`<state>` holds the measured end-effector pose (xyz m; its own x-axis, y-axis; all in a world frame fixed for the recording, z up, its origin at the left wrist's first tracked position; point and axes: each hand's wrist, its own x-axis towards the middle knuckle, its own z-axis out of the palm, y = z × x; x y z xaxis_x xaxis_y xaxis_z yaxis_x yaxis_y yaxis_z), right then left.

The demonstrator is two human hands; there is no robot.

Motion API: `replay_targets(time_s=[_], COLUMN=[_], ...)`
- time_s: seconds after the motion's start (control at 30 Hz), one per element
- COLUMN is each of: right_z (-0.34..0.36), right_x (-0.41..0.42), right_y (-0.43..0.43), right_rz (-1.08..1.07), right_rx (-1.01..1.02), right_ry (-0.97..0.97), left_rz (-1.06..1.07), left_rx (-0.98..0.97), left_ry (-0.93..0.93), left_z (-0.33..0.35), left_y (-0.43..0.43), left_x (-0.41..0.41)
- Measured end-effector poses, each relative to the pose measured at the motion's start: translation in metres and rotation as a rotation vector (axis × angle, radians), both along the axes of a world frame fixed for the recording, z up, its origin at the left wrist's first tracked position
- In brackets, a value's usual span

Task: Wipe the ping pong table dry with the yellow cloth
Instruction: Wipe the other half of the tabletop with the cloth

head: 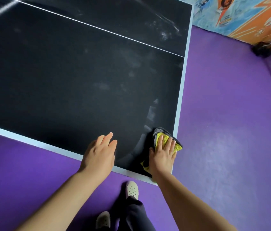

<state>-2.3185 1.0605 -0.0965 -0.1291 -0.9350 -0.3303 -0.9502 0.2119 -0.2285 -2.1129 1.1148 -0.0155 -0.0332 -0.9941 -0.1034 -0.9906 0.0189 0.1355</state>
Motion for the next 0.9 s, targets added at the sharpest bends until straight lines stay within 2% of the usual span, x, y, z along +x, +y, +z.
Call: replay_targets(time_s=[0.17,0.4,0.67,0.8,0.9], right_z=[-0.006,-0.013,-0.023,-0.028,-0.032], right_x=[-0.002,-0.002,0.016,0.045,0.065], right_y=[-0.112,-0.213,-0.128,-0.054,-0.01], right_rz=[0.065,0.354,0.746,1.008,1.107], right_rx=[-0.066,-0.073,-0.162,-0.204,-0.211], right_ry=[-0.064,-0.028,-0.106,-0.136,-0.159], left_rz=[0.077,0.221,0.394,0.406,0.406], left_rx=[-0.015,0.037,0.124,0.131,0.14], left_ry=[0.033,0.006,0.007,-0.017,-0.041], left_z=[-0.016,-0.036,-0.036,-0.025,-0.02], left_y=[-0.029,-0.042,-0.009,0.016,0.038], left_x=[-0.008,-0.009,-0.006,-0.007,-0.007])
